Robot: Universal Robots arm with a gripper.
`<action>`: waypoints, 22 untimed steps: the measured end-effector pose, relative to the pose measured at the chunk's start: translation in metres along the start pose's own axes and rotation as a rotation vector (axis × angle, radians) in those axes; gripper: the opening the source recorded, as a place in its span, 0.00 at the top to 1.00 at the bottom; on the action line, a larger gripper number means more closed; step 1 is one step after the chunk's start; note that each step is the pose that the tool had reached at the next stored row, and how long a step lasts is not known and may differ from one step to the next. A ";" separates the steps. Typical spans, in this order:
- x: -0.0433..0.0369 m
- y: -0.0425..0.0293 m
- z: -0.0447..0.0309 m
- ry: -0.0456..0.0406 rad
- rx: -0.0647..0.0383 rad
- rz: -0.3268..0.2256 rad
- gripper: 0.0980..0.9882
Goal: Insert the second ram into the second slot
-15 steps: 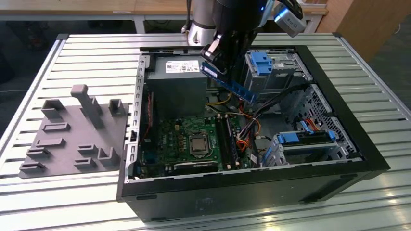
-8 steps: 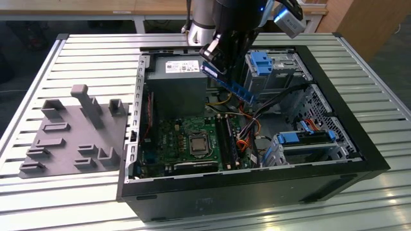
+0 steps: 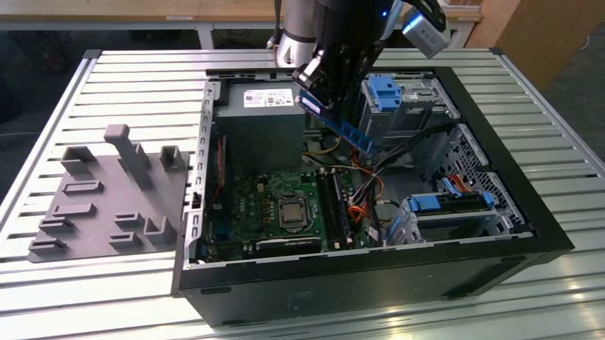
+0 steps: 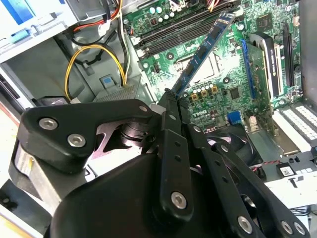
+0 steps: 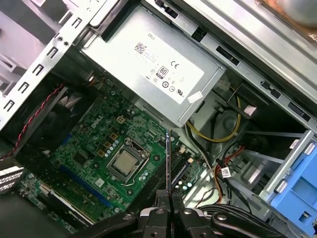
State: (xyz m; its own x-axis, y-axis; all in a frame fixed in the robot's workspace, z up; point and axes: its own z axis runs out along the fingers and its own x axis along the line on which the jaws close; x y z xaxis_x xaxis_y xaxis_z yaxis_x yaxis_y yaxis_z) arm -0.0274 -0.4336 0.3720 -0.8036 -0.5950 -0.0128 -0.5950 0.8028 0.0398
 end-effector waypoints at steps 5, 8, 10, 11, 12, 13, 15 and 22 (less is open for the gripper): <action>0.0000 0.0000 0.0000 -0.0004 0.000 0.020 0.96; 0.0000 0.0000 0.0000 -0.0006 0.000 0.032 0.96; 0.0000 0.0000 0.0000 -0.0007 0.000 0.040 0.96; 0.0000 0.0000 0.0000 -0.0008 0.000 0.044 0.96; 0.0000 0.0000 0.0000 -0.0009 0.000 0.049 0.96; 0.0000 0.0000 0.0000 -0.0010 0.000 0.054 0.96; 0.0000 0.0000 0.0001 -0.0013 0.000 0.065 0.96; 0.0000 -0.0001 0.0004 -0.0032 0.001 0.120 0.96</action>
State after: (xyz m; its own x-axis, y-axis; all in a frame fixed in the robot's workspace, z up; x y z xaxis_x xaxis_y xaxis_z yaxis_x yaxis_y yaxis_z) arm -0.0274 -0.4336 0.3716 -0.8693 -0.4941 -0.0112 -0.4942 0.8684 0.0404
